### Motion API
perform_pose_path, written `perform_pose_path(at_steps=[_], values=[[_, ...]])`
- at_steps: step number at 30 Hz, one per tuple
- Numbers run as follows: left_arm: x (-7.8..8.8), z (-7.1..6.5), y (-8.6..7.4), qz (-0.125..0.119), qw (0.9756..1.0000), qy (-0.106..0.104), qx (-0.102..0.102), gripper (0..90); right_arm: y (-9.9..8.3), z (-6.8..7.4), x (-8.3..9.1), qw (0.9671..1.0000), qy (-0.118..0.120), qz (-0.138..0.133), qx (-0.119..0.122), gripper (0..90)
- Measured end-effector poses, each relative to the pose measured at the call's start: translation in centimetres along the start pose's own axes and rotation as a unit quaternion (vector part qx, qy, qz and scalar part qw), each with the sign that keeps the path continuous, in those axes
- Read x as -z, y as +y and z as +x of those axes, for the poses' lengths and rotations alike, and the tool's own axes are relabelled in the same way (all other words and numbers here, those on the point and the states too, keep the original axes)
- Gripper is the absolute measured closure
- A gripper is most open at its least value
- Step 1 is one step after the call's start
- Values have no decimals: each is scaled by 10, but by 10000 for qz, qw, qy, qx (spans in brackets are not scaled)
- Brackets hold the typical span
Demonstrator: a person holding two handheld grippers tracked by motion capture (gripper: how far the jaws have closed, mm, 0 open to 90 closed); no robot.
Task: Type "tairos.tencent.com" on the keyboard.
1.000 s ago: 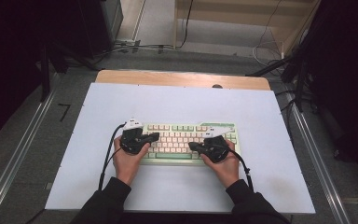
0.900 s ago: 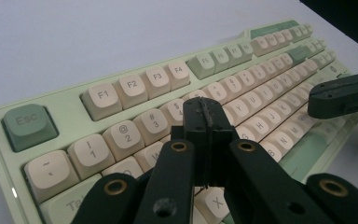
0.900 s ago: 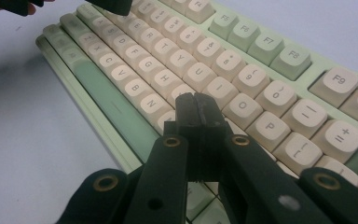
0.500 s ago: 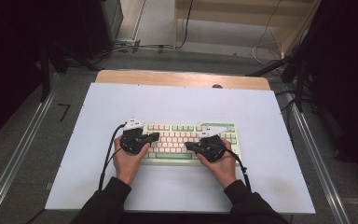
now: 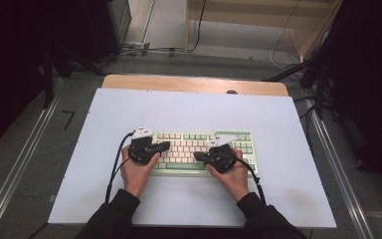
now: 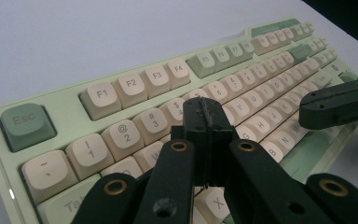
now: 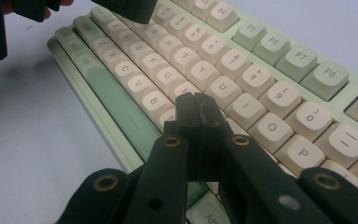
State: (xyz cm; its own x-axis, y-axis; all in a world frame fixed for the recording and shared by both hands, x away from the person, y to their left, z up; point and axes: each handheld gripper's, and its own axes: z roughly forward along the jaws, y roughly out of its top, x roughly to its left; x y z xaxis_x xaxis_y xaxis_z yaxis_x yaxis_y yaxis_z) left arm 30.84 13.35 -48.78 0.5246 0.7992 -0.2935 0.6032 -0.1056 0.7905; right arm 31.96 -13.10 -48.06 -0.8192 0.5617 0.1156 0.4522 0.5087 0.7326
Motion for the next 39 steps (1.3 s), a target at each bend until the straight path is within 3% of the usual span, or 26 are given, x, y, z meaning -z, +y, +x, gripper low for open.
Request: perform_pose_path(at_steps=[39], values=[[1, -1, 1, -42, 10000, -15, 6, 900, 5, 7, -16, 9998, 105, 102, 139, 876]])
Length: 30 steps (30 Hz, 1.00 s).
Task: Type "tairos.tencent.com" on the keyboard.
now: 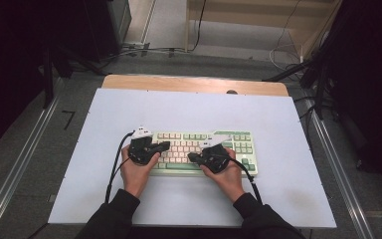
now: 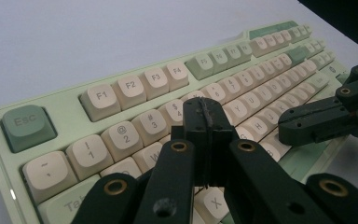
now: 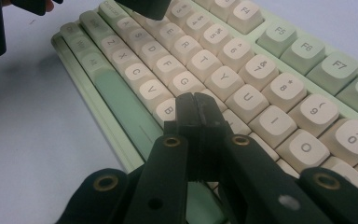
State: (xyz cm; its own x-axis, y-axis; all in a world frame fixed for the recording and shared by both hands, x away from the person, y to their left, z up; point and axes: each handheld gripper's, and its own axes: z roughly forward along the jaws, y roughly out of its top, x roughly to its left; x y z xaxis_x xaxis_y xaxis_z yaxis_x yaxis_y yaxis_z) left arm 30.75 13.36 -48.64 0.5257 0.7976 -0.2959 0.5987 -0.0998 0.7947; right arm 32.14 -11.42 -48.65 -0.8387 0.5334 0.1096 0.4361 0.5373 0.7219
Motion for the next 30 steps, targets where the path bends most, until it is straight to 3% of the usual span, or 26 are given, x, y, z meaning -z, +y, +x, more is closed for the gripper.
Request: perform_pose_path(at_steps=[11, 15, 30], values=[[0, 0, 0, 8, 10000, -12, -22, 900, -1, 1, -2, 10000, -8, 49, 17, 876], [1, -1, 0, 13, 10000, -22, -25, 900, 1, 3, 3, 9999, 56, -82, -16, 876], [4, -7, -4, 124, 9998, -137, -108, 900, -1, -7, 14, 9996, -82, -215, -145, 876]])
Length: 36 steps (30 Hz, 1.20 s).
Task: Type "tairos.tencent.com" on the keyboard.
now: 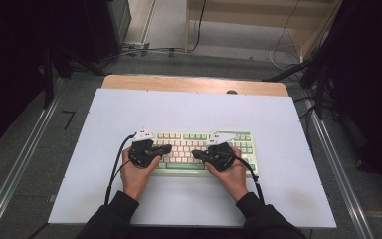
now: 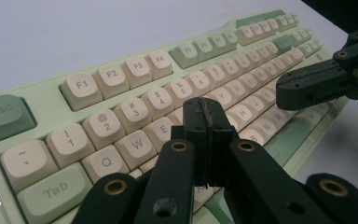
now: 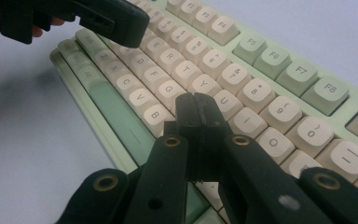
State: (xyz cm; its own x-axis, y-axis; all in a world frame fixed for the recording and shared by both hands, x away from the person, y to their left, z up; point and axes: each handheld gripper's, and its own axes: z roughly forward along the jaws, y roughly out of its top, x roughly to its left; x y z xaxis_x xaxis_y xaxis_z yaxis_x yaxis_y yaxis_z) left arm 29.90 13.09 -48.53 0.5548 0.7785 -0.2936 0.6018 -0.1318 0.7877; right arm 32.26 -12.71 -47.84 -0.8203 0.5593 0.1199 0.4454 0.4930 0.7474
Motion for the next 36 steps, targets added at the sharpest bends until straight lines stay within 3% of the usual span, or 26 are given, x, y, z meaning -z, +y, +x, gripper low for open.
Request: perform_pose_path(at_steps=[15, 36], values=[[0, -6, -6, 119, 9998, -132, -46, 900, 0, -3, 3, 10000, -40, -36, -51, 876], [-2, -6, -8, 186, 9997, -118, -41, 900, 0, -5, 5, 9999, -34, -76, -90, 876]])
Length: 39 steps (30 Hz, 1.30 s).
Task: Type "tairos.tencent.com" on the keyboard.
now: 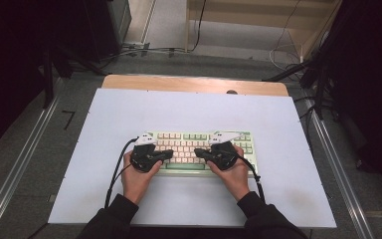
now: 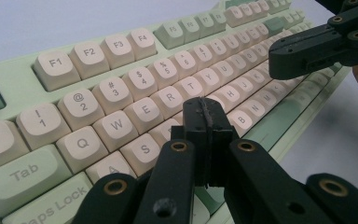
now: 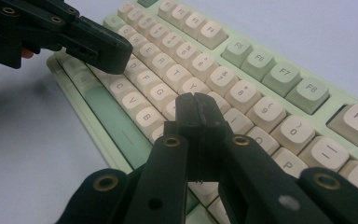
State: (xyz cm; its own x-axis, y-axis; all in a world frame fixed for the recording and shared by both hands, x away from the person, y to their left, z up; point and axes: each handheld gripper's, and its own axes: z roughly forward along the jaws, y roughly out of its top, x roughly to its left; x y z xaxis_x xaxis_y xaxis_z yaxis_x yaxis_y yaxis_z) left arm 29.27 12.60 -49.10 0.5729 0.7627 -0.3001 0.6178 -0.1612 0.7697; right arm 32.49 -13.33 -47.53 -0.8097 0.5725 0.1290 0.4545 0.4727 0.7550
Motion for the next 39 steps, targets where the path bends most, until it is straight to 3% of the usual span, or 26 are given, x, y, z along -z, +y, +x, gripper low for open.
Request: perform_pose_path(at_steps=[12, 24, 32, 39], values=[[-1, 0, 0, 26, 10000, -12, -14, 900, 0, 0, 0, 10000, -5, 11, 3, 876], [-5, -2, -1, 200, 9998, -88, -30, 900, 0, 1, -1, 10000, 3, 19, 12, 877], [-8, -4, -2, 294, 9994, -35, -154, 900, 0, 1, -1, 10000, 0, 36, 6, 876], [-6, -1, -2, 187, 9998, -92, -60, 900, -1, 1, -2, 10000, 6, 63, 14, 876]])
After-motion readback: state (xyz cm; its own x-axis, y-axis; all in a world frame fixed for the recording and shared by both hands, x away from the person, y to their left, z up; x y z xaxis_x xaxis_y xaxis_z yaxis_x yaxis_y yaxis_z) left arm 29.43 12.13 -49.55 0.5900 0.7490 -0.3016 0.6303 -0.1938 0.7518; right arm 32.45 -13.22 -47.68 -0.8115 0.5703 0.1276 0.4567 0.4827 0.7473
